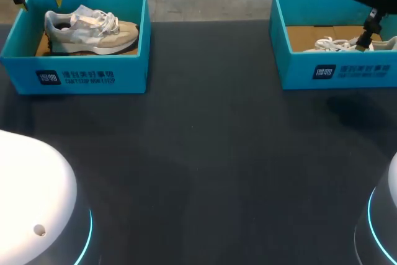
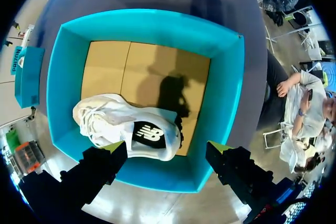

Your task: Take the shoe out of the shoebox, open the shoe tongue, remove and reinsert the insole, then place the shoe into the shoebox

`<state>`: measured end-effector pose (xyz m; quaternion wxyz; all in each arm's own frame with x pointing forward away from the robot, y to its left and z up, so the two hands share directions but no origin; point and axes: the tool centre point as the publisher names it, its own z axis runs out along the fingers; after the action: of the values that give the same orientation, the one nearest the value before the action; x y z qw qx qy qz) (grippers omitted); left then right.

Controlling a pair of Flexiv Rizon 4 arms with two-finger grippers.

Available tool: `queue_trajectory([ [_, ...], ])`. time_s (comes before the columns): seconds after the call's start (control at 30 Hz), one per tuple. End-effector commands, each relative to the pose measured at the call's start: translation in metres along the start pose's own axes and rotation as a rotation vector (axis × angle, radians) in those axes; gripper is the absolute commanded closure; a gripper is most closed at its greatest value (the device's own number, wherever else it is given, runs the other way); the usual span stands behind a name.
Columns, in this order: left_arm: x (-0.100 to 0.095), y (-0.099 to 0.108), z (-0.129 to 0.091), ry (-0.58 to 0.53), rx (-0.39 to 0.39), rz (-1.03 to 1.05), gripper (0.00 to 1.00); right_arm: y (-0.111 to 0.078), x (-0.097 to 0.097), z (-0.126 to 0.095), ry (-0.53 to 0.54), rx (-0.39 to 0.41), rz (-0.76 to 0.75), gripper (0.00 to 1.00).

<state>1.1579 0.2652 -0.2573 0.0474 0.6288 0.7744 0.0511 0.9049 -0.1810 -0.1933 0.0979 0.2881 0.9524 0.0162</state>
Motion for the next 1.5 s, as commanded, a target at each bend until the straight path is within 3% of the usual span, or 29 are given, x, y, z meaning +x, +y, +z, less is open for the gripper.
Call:
queue_trajectory([
  [0.03, 0.000, 0.002, 0.000, 0.002, 0.002, 0.001, 0.00, 0.000, 0.000, 0.000, 0.001, 0.000, 0.000, 0.00],
  [0.27, 0.000, 0.002, 0.000, 0.002, 0.002, 0.001, 0.00, 0.000, 0.000, 0.000, 0.001, 0.000, 0.000, 0.00],
  [0.47, 0.015, -0.005, 0.002, -0.027, 0.011, 0.103, 0.00, 0.000, 0.000, 0.000, 0.001, 0.000, 0.000, 0.00],
  [0.6, 0.018, 0.001, 0.006, -0.069, 0.041, 0.166, 0.00, 0.000, 0.000, 0.000, 0.001, 0.000, 0.000, 0.00],
  [1.03, 0.014, 0.034, 0.031, -0.048, 0.088, 0.251, 0.00, 0.000, 0.000, 0.000, 0.001, 0.000, 0.000, 0.00],
  [1.1, 0.012, 0.037, 0.037, -0.052, 0.088, 0.265, 0.43, 0.000, 0.000, 0.000, 0.001, 0.000, 0.000, 0.00],
  [1.13, 0.012, 0.038, 0.038, -0.050, 0.091, 0.266, 0.49, 0.000, 0.000, 0.000, 0.001, 0.000, 0.000, 0.00],
  [1.17, 0.010, 0.039, 0.042, -0.040, 0.088, 0.269, 0.40, 0.000, 0.000, 0.000, 0.001, 0.000, 0.000, 0.00],
  [1.27, 0.007, 0.040, 0.048, -0.058, 0.110, 0.293, 0.38, 0.000, 0.000, 0.000, 0.001, 0.000, 0.000, 0.00],
  [1.5, 0.005, 0.045, 0.067, -0.052, 0.134, 0.310, 0.43, 0.000, 0.000, 0.000, 0.001, 0.000, 0.000, 0.00],
])
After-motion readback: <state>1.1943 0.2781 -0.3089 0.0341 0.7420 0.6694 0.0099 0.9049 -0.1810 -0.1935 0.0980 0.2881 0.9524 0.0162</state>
